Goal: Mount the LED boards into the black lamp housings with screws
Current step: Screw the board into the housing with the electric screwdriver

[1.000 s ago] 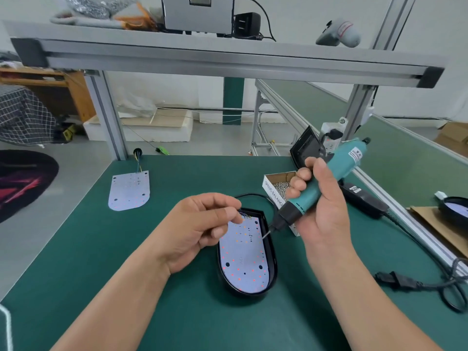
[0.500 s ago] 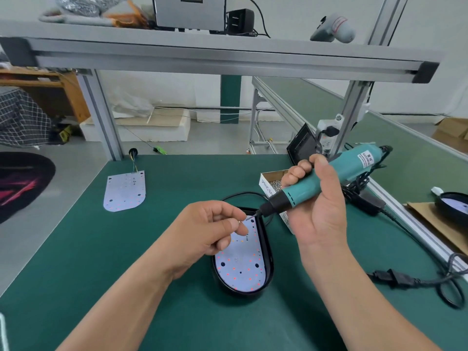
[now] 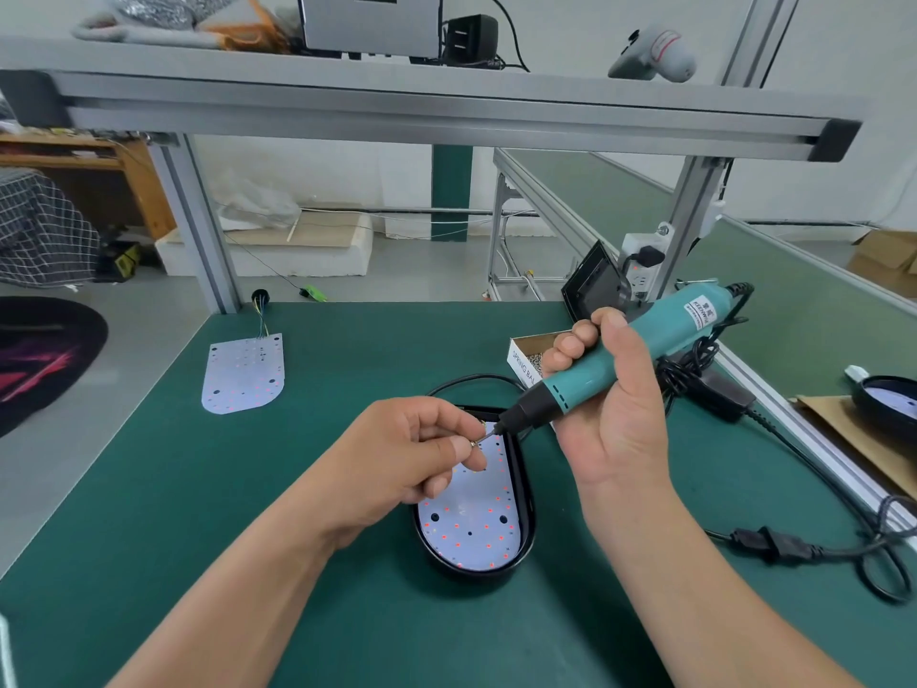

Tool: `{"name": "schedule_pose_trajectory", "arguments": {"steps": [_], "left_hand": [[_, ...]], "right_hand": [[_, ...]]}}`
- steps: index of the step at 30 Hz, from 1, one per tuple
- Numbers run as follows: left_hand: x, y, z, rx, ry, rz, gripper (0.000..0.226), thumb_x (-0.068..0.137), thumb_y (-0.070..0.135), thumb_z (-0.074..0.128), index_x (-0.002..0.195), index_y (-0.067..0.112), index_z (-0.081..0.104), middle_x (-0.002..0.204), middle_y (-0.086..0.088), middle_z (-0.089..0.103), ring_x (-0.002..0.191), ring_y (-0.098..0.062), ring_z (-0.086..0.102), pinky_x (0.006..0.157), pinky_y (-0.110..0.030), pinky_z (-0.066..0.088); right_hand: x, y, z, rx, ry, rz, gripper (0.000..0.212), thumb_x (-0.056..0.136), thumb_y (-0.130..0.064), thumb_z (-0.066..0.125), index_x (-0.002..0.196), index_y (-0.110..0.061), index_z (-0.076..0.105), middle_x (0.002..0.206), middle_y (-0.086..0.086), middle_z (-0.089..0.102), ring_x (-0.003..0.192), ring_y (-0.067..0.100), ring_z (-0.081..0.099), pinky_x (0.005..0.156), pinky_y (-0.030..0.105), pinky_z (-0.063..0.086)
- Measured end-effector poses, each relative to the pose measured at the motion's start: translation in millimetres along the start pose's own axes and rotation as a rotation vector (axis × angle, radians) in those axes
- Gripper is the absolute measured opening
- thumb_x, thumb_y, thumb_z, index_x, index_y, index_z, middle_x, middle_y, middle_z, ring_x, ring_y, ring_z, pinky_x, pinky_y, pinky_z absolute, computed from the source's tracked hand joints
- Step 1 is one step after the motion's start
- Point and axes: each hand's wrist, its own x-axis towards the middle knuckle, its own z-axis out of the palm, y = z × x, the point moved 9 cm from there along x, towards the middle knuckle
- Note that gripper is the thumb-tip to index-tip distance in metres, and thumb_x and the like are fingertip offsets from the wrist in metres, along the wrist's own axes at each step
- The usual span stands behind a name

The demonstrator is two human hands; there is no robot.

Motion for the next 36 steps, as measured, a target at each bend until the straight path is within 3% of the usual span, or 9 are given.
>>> {"name": "schedule_pose_trajectory", "arguments": {"steps": [9, 16, 24, 31, 36], "left_hand": [[-1.4, 0.7, 0.3, 0.016, 0.009, -0.012, 0.026, 0.100, 0.005, 0.067, 0.096, 0.028, 0.079, 0.099, -0.006, 0.082, 0.057, -0.013, 0.051, 0.050, -0.018, 0.039], [-1.0, -2.2, -0.3, 0.050, 0.027, -0.016, 0.021, 0.099, 0.005, 0.066, 0.099, 0.023, 0.078, 0.096, -0.003, 0.082, 0.057, -0.013, 0.053, 0.050, -0.017, 0.042], [-0.7, 1.9, 3.2, 0.065, 0.011, 0.006, 0.018, 0.085, 0.027, 0.067, 0.095, 0.038, 0.077, 0.098, 0.000, 0.082, 0.057, -0.012, 0.053, 0.052, -0.018, 0.043], [-0.9, -0.3, -2.2, 0.117, 0.033, 0.022, 0.022, 0.107, 0.015, 0.059, 0.111, 0.028, 0.076, 0.100, 0.000, 0.082, 0.061, -0.012, 0.055, 0.054, -0.020, 0.045], [0.4, -0.3, -6.6, 0.101, 0.080, 0.038, 0.027, 0.110, 0.014, 0.050, 0.114, 0.023, 0.075, 0.088, -0.001, 0.080, 0.058, -0.011, 0.053, 0.052, -0.020, 0.044]], "right_hand": [[-1.9, 0.5, 3.1, -0.038, -0.021, -0.007, 0.013, 0.093, -0.014, 0.067, 0.098, -0.014, 0.056, 0.083, 0.001, 0.053, 0.067, 0.014, 0.054, 0.068, 0.026, 0.051], [-3.9, 7.8, -4.4, -0.055, 0.047, 0.015, 0.009, 0.100, -0.019, 0.067, 0.096, -0.013, 0.061, 0.083, 0.002, 0.056, 0.071, 0.016, 0.058, 0.068, 0.028, 0.054], [-1.8, 7.7, -10.0, -0.016, 0.090, 0.008, 0.011, 0.097, -0.019, 0.071, 0.096, -0.012, 0.063, 0.082, 0.003, 0.056, 0.070, 0.016, 0.057, 0.067, 0.028, 0.054], [-1.6, 8.2, -11.9, 0.000, 0.097, 0.018, 0.010, 0.097, -0.017, 0.071, 0.095, -0.011, 0.063, 0.081, 0.003, 0.056, 0.069, 0.015, 0.056, 0.066, 0.027, 0.053], [-1.1, 7.4, -11.2, 0.010, 0.096, 0.018, 0.009, 0.098, -0.016, 0.069, 0.096, -0.011, 0.063, 0.081, 0.003, 0.056, 0.068, 0.015, 0.056, 0.066, 0.027, 0.053]]}}
